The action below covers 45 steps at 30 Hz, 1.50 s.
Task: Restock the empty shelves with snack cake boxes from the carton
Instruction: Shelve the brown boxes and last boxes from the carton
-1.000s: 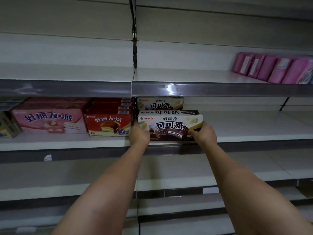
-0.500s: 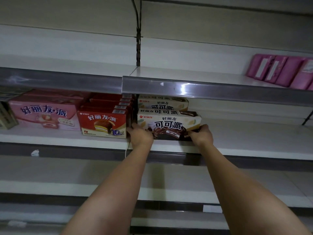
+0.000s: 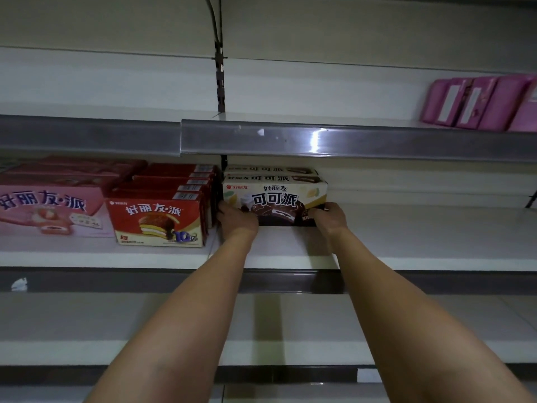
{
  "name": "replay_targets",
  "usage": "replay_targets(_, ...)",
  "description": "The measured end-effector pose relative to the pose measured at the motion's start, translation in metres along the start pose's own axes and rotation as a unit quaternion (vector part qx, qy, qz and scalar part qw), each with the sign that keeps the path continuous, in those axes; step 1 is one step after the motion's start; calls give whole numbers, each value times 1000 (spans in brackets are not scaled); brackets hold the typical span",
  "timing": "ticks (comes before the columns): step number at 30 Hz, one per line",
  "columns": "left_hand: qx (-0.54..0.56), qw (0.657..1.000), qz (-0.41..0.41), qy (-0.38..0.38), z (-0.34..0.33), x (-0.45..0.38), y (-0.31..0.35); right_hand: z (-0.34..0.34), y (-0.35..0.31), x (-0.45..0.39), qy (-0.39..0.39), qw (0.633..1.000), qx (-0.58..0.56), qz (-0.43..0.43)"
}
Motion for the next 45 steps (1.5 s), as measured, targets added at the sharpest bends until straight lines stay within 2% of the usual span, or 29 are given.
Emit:
replay_targets(7, 52, 997, 2, -65, -8, -21, -6, -3, -6, 0, -19, 998, -52, -28)
replay_targets(15, -48, 996, 20, -71, 13, -8, -5, -6, -22, 25, -67, 997, 28, -3)
replay_targets(21, -68, 995, 11, -68, 35, 25, -1, 6, -26, 55, -117, 989, 85, 0)
replay_targets(25, -91, 995, -22, -30, 71, 62, 1, 5, -29, 78, -172, 979, 110, 16)
replay_targets(27, -101, 995, -16, 14, 97, 80, -6, 1, -32, 94, -206, 971, 121, 34)
replay_targets(30, -85, 993, 28, 76, 138, 109, -30, -10, -39, 123, -251, 958, 125, 64)
replay_targets(35, -119, 979, 90, 141, 209, 156, -75, -43, -49, 183, -306, 934, 131, 133)
replay_targets(41, -121, 952, 183, 215, 302, 210, -145, -90, -23, 269, -402, 897, 144, 114)
replay_targets(45, -99, 928, 233, 272, 373, 247, -199, -129, -3, 334, -468, 855, 189, 116)
Point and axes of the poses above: each hand's wrist, its own x-axis away from the middle knuckle, its own z-axis out of the back of the hand, y = z × x, the point moved 5 cm from there along -x, towards the middle knuckle, and after that the axes turned 4 degrees about y, right-handed, at the moved point
